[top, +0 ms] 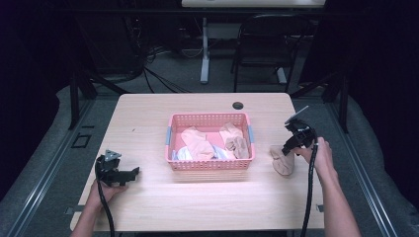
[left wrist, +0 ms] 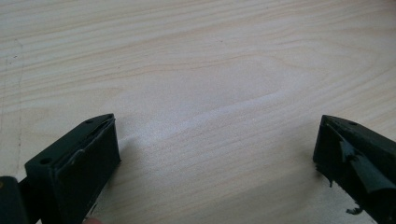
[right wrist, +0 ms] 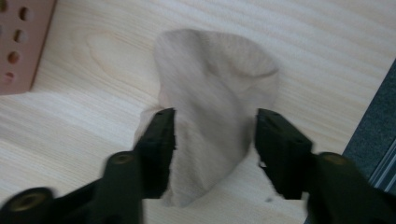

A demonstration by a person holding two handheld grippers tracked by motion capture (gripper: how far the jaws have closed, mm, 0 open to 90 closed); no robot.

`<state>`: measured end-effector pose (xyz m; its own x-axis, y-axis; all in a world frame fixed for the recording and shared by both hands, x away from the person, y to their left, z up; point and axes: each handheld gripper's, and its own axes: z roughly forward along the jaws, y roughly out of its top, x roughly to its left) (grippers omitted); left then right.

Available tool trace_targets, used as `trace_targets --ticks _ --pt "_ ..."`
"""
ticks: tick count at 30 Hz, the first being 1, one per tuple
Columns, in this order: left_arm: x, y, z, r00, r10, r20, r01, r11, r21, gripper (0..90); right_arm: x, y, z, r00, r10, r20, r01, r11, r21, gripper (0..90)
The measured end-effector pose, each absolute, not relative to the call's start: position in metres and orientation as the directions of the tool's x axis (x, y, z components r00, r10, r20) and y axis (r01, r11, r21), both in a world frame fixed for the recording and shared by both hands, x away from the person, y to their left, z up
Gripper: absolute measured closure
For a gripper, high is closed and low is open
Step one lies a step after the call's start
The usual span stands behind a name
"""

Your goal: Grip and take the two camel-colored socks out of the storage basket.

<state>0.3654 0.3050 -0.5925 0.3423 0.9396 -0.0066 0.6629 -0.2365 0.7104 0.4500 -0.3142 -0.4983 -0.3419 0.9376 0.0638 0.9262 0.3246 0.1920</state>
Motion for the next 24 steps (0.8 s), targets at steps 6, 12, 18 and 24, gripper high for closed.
trace_targets --ticks 6,12,18,24 --pt "0.365 0.305 -0.592 0.344 0.939 -0.004 0.663 -0.240 0.709 0.1 0.445 -0.311 -0.482 -0.359 0.931 0.068 0.916 0.337 0.220 22.3" --pt "0.365 0.305 -0.592 0.342 0.940 -0.005 0.663 -0.237 0.710 0.1 0.438 -0.306 -0.459 -0.384 0.920 0.082 0.893 0.348 0.286 9.8" --pt "0.365 0.305 -0.592 0.342 0.940 -0.003 0.663 -0.239 0.709 0.1 0.431 -0.304 -0.429 -0.413 0.908 0.076 0.869 0.368 0.331 6.4" --pt "0.365 0.305 -0.592 0.342 0.940 -0.003 0.663 -0.239 0.709 0.1 0.429 -0.298 -0.402 -0.437 0.899 0.026 0.849 0.403 0.343 2.8"
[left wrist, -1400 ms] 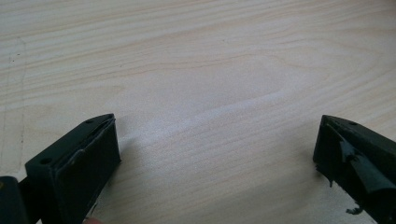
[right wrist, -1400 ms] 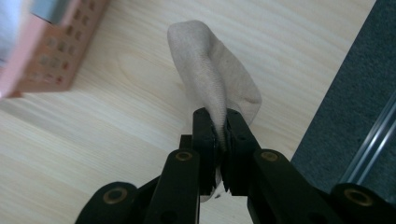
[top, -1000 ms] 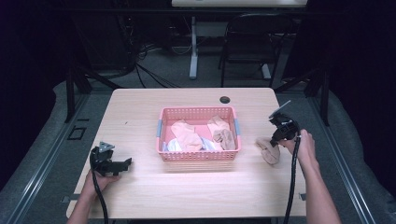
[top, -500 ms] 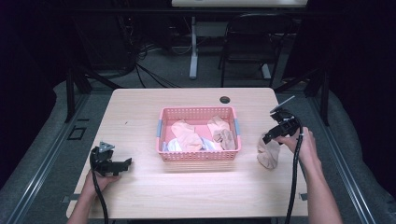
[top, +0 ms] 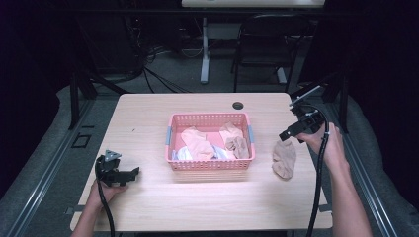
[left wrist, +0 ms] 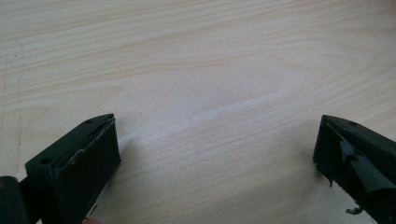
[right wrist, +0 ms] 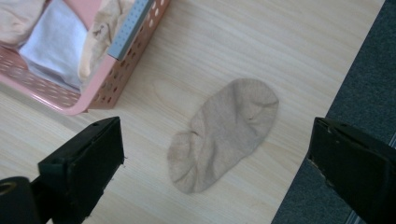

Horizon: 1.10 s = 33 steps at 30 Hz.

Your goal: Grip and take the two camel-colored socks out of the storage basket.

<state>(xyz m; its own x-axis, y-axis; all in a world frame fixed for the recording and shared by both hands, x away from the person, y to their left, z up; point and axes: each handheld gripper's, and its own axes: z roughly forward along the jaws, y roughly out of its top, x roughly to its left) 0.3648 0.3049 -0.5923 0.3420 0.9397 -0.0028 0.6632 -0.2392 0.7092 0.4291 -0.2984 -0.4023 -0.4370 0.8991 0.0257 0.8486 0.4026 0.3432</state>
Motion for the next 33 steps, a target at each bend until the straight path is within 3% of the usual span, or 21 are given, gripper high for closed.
trace_targets --ticks 7,33 --pt "0.365 0.305 -0.592 0.343 0.939 -0.003 0.664 -0.240 0.709 0.1 0.434 -0.287 -0.382 -0.449 0.893 0.006 0.839 0.419 0.347 2.5" --pt "0.364 0.305 -0.592 0.341 0.940 -0.007 0.664 -0.235 0.710 0.1 0.455 -0.199 -0.361 -0.590 0.807 -0.004 0.761 0.557 0.332 0.0"
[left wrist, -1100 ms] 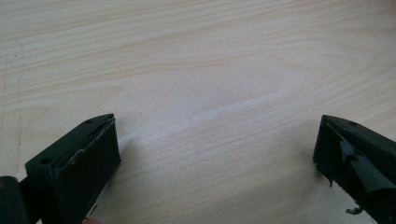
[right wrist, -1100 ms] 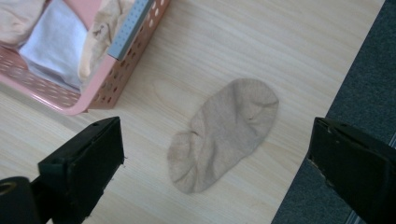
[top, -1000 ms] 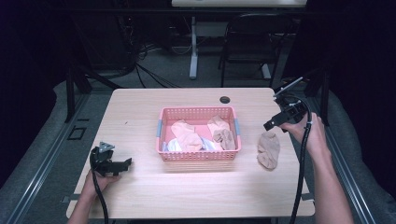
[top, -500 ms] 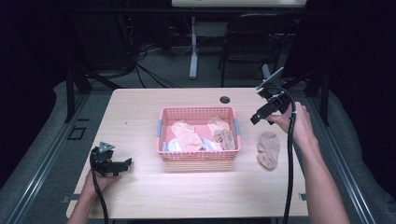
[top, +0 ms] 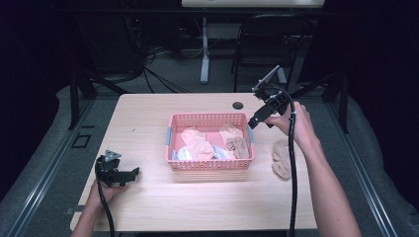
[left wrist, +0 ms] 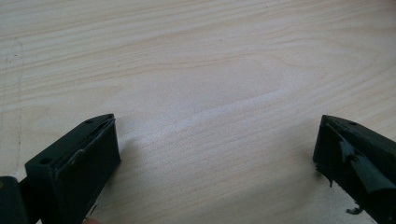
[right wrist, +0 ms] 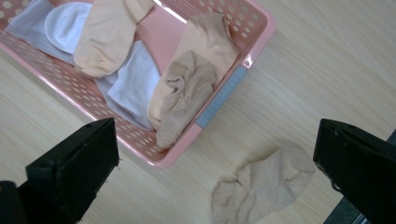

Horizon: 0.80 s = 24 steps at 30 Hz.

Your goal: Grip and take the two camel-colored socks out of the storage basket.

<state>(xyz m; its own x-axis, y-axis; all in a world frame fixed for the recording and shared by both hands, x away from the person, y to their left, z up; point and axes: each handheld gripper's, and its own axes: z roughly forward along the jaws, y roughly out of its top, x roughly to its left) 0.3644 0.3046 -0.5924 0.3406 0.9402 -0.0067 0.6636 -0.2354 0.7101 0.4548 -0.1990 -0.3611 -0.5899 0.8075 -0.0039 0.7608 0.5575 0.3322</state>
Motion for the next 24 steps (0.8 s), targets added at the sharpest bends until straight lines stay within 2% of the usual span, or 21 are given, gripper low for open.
trace_targets --ticks 5,18,24 --pt "0.364 0.305 -0.592 0.341 0.940 -0.007 0.664 -0.235 0.710 0.1 0.457 -0.186 -0.361 -0.613 0.790 0.002 0.741 0.574 0.347 0.0" --pt "0.364 0.305 -0.592 0.342 0.940 -0.007 0.663 -0.236 0.710 0.1 0.464 -0.155 -0.373 -0.664 0.747 0.023 0.714 0.624 0.317 2.0" --pt "0.365 0.305 -0.592 0.342 0.940 -0.006 0.663 -0.237 0.710 0.0 0.469 -0.141 -0.388 -0.674 0.736 0.066 0.715 0.628 0.307 9.1"
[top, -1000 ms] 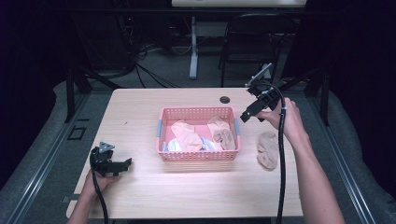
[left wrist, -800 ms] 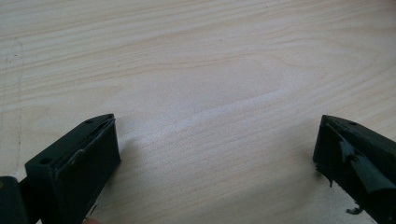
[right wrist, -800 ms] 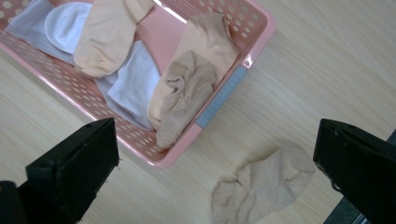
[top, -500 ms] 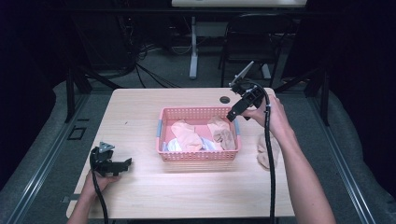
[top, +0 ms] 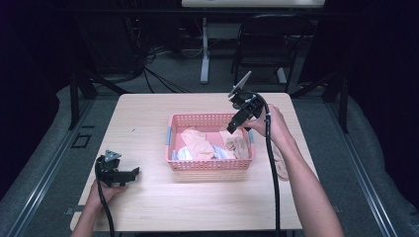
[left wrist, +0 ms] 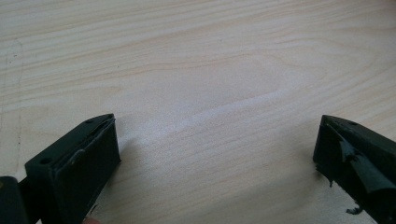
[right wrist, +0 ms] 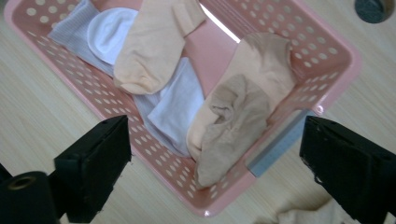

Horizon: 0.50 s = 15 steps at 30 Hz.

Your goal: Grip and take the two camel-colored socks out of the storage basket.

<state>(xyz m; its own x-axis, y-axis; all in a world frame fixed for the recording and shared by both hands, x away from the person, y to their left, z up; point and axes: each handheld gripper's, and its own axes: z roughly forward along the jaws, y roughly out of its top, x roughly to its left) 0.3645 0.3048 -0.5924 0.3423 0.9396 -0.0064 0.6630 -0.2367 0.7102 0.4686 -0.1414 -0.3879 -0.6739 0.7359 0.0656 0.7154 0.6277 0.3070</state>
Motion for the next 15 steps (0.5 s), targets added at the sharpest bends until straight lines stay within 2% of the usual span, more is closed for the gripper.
trace_targets --ticks 5,7,15 --pt "0.365 0.305 -0.592 0.342 0.940 -0.007 0.663 -0.236 0.711 0.0 0.473 -0.136 -0.403 -0.675 0.733 0.087 0.719 0.627 0.299 16.4" --pt "0.365 0.305 -0.592 0.343 0.939 -0.007 0.663 -0.237 0.710 0.0 0.474 -0.134 -0.410 -0.674 0.734 0.083 0.722 0.630 0.286 21.6" --pt "0.365 0.305 -0.592 0.344 0.939 -0.007 0.662 -0.237 0.711 0.1 0.477 -0.127 -0.448 -0.672 0.739 0.051 0.726 0.642 0.247 32.2"
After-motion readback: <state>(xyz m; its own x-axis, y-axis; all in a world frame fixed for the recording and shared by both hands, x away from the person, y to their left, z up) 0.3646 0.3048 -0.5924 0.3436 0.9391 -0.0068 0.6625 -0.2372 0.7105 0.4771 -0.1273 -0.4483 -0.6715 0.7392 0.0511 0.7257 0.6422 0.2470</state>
